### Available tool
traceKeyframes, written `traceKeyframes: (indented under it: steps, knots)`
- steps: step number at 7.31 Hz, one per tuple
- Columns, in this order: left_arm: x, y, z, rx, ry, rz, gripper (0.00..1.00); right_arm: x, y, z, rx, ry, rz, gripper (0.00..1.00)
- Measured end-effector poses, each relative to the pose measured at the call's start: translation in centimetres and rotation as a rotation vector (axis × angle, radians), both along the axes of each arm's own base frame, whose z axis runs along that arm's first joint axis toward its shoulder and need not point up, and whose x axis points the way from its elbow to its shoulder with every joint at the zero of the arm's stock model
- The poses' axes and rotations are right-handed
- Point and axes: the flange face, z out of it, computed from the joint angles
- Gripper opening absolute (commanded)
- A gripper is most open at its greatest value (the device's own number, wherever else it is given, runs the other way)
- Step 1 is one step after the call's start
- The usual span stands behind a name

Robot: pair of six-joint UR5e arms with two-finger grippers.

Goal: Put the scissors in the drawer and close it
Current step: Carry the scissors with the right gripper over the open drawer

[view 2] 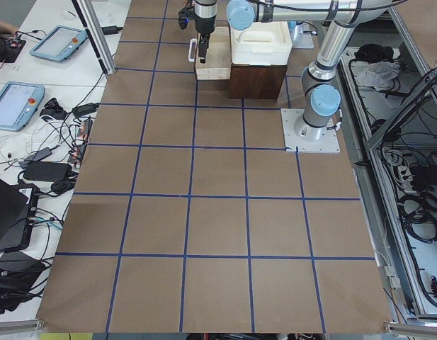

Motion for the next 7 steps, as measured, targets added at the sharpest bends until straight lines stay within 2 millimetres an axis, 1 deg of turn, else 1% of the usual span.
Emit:
traceKeyframes:
  steps: [1,2,3,4,5,7]
  knots:
    - [0.0,0.0,0.0,0.000,0.000,0.001,1.00,4.2,0.2,3.3,0.010,-0.002,0.060,0.12]
    - [0.0,0.0,0.0,-0.001,0.000,0.001,1.00,9.1,0.7,6.4,0.019,-0.007,0.125,0.11]
    - [0.0,0.0,0.1,-0.001,-0.001,-0.001,1.00,14.0,1.4,8.9,0.025,-0.016,0.188,0.11]
    - [0.0,0.0,0.1,-0.001,-0.001,-0.002,1.00,19.1,2.1,10.7,0.021,-0.021,0.252,0.11]
    - [0.0,0.0,0.1,-0.002,-0.002,-0.003,1.00,24.2,3.0,12.0,0.017,-0.025,0.282,0.11]
    - [0.1,0.1,0.2,-0.005,-0.002,-0.005,1.00,33.2,5.7,14.1,0.014,-0.046,0.226,0.12]
